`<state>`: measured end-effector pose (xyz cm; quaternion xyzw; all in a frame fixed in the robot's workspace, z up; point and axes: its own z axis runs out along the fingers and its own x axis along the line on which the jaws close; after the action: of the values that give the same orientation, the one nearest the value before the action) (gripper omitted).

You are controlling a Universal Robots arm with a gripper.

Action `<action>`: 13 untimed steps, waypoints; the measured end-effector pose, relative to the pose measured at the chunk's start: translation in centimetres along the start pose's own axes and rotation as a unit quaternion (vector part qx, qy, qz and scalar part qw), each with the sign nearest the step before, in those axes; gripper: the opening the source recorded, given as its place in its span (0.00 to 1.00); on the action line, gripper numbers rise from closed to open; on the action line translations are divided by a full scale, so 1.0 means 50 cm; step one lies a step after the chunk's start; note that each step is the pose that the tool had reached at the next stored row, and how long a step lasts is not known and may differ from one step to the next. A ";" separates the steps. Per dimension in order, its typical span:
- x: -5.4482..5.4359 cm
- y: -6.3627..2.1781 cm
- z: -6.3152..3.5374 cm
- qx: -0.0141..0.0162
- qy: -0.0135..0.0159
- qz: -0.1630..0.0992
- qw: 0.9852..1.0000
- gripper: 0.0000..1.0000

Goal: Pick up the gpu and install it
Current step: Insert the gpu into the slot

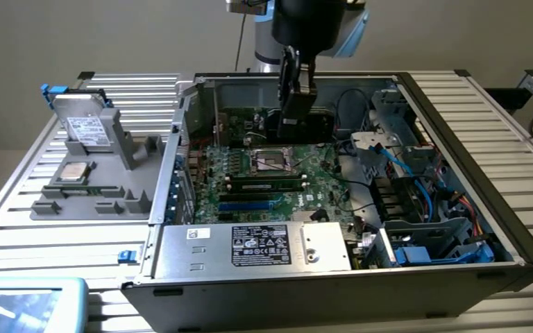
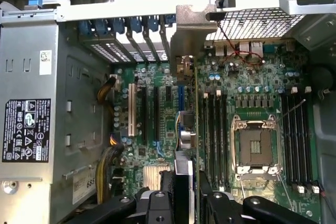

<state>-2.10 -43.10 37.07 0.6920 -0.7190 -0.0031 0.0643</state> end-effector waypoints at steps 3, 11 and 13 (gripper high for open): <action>0.000 0.001 0.006 0.007 0.000 -0.001 1.000 0.29; -0.002 0.004 0.024 0.017 0.000 -0.004 1.000 0.29; -0.002 0.004 0.025 0.017 0.000 -0.004 1.000 0.29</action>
<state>-2.42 -43.09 35.85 0.6962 -0.7159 0.0090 0.0520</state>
